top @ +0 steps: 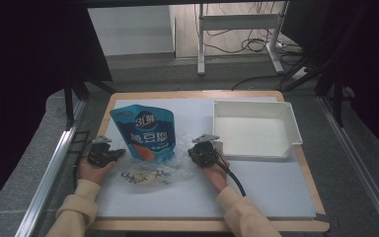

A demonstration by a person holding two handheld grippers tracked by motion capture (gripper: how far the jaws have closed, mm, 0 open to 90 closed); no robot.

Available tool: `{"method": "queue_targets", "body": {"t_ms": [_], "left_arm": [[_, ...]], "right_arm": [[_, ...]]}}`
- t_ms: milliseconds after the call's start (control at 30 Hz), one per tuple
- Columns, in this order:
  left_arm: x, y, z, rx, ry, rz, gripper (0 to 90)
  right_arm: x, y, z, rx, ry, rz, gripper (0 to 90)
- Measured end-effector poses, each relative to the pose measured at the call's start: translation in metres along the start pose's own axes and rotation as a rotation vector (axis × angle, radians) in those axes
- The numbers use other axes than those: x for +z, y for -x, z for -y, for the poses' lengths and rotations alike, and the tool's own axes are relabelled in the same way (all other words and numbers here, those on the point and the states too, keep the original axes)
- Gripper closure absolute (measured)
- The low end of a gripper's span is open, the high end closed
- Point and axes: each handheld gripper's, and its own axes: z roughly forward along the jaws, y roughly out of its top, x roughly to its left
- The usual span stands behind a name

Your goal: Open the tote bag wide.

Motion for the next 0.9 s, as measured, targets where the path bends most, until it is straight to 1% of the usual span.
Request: {"method": "queue_targets", "body": {"t_ms": [33,100,133,167,267,300,333,367,433,533,567,600,633,667,700,733,767,833,867,900], "left_arm": [[0.0,0.0,0.0,0.0,0.0,0.0,88.1],[0.001,0.0,0.0,0.0,0.001,-0.001,88.1],[0.001,0.0,0.0,0.0,0.001,-0.001,88.1],[0.0,0.0,-0.001,-0.001,0.002,0.0,88.1],[0.001,0.001,-0.001,0.001,0.002,0.001,88.1],[0.001,0.001,-0.001,0.001,0.002,0.001,88.1],[0.001,0.002,-0.001,0.0,0.003,0.0,88.1],[0.001,0.002,-0.001,0.002,0.001,-0.001,88.1],[0.001,0.002,-0.002,0.003,0.002,-0.002,88.1],[0.001,0.002,-0.002,0.003,0.002,-0.004,88.1],[0.001,0.002,-0.002,0.004,0.001,-0.001,88.1],[0.002,0.002,-0.002,0.003,-0.001,-0.001,88.1],[0.003,0.002,-0.002,0.004,-0.003,0.0,88.1],[0.003,0.002,-0.002,0.004,-0.003,0.0,88.1],[0.003,0.002,-0.002,0.005,-0.004,0.0,88.1],[0.002,0.002,-0.001,0.004,-0.002,-0.001,88.1],[0.002,0.002,-0.001,0.004,-0.002,-0.001,88.1],[0.001,0.0,0.0,0.002,-0.002,0.002,88.1],[0.001,-0.001,0.0,0.002,-0.002,0.001,88.1],[0.001,-0.001,0.0,0.002,-0.002,0.001,88.1]], "right_arm": [[0.0,0.0,0.0,0.0,0.0,0.0,88.7],[-0.011,-0.003,-0.006,-0.001,0.04,-0.019,88.7],[-0.011,-0.003,-0.006,-0.001,0.04,-0.019,88.7],[-0.025,-0.01,-0.015,-0.01,0.082,-0.045,88.7],[-0.042,-0.023,-0.026,-0.041,0.13,-0.089,88.7],[-0.042,-0.023,-0.026,-0.041,0.13,-0.089,88.7],[-0.05,-0.036,-0.033,-0.071,0.145,-0.134,88.6],[-0.05,-0.042,-0.034,-0.08,0.147,-0.15,88.7],[-0.048,-0.056,-0.034,-0.117,0.129,-0.187,88.7],[-0.035,-0.072,-0.03,-0.155,0.084,-0.218,88.6],[-0.035,-0.072,-0.03,-0.155,0.084,-0.218,88.6],[-0.023,-0.079,-0.027,-0.164,0.059,-0.238,88.6],[-0.016,-0.082,-0.025,-0.17,0.054,-0.248,88.6],[-0.01,-0.085,-0.024,-0.171,0.042,-0.256,88.6],[-0.01,-0.085,-0.024,-0.171,0.042,-0.256,88.6],[0.002,-0.093,-0.019,-0.169,0.011,-0.283,88.6],[0.002,-0.093,-0.019,-0.169,0.011,-0.283,88.6],[0.009,-0.102,-0.011,-0.193,-0.031,-0.309,88.6],[0.012,-0.108,-0.003,-0.207,-0.058,-0.335,88.7],[0.012,-0.109,0.0,-0.211,-0.068,-0.339,88.7]]}}
